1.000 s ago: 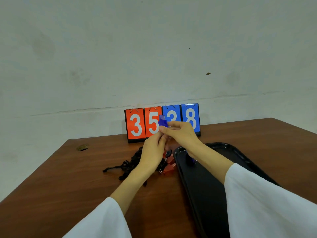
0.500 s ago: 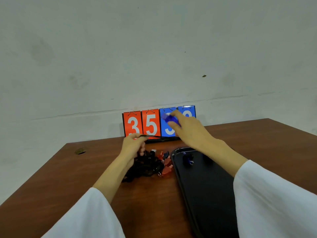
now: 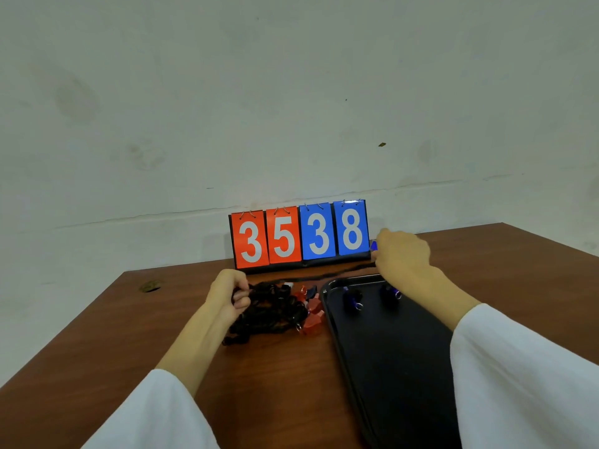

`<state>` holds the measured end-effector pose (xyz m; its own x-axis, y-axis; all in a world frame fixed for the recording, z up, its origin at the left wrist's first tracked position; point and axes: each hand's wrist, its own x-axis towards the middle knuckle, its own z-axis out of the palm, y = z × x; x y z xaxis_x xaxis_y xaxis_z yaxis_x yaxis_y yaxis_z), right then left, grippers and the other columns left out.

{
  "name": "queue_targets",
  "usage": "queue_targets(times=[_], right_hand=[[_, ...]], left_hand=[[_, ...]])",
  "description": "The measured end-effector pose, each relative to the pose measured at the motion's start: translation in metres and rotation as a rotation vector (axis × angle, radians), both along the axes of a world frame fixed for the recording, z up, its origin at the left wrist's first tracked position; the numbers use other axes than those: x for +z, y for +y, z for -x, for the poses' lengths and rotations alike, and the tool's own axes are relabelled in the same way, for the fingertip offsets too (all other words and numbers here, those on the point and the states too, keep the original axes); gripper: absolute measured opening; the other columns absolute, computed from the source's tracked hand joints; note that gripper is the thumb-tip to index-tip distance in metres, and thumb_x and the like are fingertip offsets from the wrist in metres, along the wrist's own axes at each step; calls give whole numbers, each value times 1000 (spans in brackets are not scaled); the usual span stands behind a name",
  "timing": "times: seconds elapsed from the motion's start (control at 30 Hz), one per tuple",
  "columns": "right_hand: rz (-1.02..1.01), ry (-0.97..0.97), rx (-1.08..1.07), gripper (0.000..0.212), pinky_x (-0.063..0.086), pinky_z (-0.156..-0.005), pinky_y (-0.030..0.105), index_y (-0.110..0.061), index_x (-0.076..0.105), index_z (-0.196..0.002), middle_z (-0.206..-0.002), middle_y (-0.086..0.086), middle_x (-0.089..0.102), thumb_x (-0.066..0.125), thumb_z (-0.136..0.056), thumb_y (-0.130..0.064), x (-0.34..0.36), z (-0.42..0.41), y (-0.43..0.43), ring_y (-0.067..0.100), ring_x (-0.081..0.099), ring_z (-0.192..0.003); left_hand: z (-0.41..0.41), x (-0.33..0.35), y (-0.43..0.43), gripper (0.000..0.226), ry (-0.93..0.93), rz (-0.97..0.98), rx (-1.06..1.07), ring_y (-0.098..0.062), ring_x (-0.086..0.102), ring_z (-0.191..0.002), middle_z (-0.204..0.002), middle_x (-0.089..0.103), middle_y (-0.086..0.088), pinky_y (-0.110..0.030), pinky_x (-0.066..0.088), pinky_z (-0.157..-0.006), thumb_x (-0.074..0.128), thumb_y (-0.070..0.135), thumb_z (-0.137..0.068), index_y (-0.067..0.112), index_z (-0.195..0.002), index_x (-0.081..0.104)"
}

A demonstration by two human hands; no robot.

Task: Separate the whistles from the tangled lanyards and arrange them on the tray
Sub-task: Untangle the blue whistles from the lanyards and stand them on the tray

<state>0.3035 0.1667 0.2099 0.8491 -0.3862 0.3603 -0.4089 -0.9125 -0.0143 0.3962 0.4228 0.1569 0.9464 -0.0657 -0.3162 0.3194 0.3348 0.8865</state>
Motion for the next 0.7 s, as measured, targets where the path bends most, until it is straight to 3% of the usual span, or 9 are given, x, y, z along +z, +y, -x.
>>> queue_targets(times=[0.07, 0.17, 0.27, 0.37, 0.43, 0.5, 0.57, 0.63, 0.7], right_hand=[[-36, -7, 10, 22, 37, -60, 27, -9, 48, -109, -84, 5, 52, 51, -93, -22, -4, -1, -4, 18, 48, -73], [-114, -88, 75, 28, 39, -60, 28, -8, 47, -109, -96, 10, 62, 46, -95, -32, -12, -3, -1, 19, 50, -74], [-276, -224, 222, 33, 41, -57, 28, -8, 46, -114, -93, 10, 62, 39, -98, -36, -13, -5, 12, 20, 55, -71], [-659, -292, 477, 34, 45, -53, 23, -16, 45, -122, -98, -3, 61, 38, -97, -38, -3, -2, 34, 9, 57, -56], [-863, -300, 613, 33, 48, -54, 15, -19, 48, -123, -107, -7, 55, 42, -96, -37, 7, 2, 51, 4, 62, -57], [-941, -323, 680, 33, 48, -67, 14, -18, 54, -122, -106, -5, 55, 49, -94, -34, 16, 5, 65, 6, 63, -82], [-1045, -371, 700, 33, 45, -75, 14, -16, 58, -121, -102, -6, 58, 57, -90, -29, 21, 8, 73, 9, 57, -94], [-1187, -423, 687, 32, 45, -74, 13, -15, 61, -117, -94, -9, 60, 63, -87, -25, 21, 9, 74, 6, 57, -90], [-1269, -470, 655, 30, 47, -80, 17, -16, 61, -113, -89, -11, 63, 66, -84, -23, 16, 8, 72, 3, 60, -86]], left_hand=[[3, -4, 6, 24, 22, 5, 30, -7, 22, -30, -74, 48, -13, -16, 22, -29, 36, -10, -72, 5, -86, 49], [11, -8, 1, 12, -66, -151, -9, -11, 33, -40, -60, 40, -7, -20, 27, -35, 43, -3, -79, 8, -74, 43], [16, -12, -10, 10, -278, -602, 4, -17, 55, -71, -72, 58, -7, -27, 43, -61, 50, 3, -86, 9, -80, 55], [24, -11, -21, 7, -511, -917, -49, -14, 59, -91, -87, 63, 1, -29, 46, -78, 53, 14, -90, 16, -86, 59], [36, 0, -31, 13, -607, -830, -108, -12, 57, -96, -94, 59, 5, -24, 46, -79, 53, 6, -89, 16, -91, 60], [51, 18, -43, 33, -647, -577, -205, -13, 57, -100, -102, 60, 0, -19, 48, -75, 52, -8, -78, 12, -104, 57], [62, 32, -53, 55, -619, -272, -343, -26, 62, -102, -107, 63, -12, -30, 51, -81, 51, -8, -63, 12, -114, 51], [69, 37, -62, 57, -524, -40, -465, -36, 65, -87, -98, 66, -20, -43, 51, -78, 50, -7, -67, 15, -119, 44], [75, 38, -66, 41, -467, -19, -492, -23, 54, -55, -78, 65, -15, -33, 42, -53, 50, -3, -83, 15, -119, 42]])
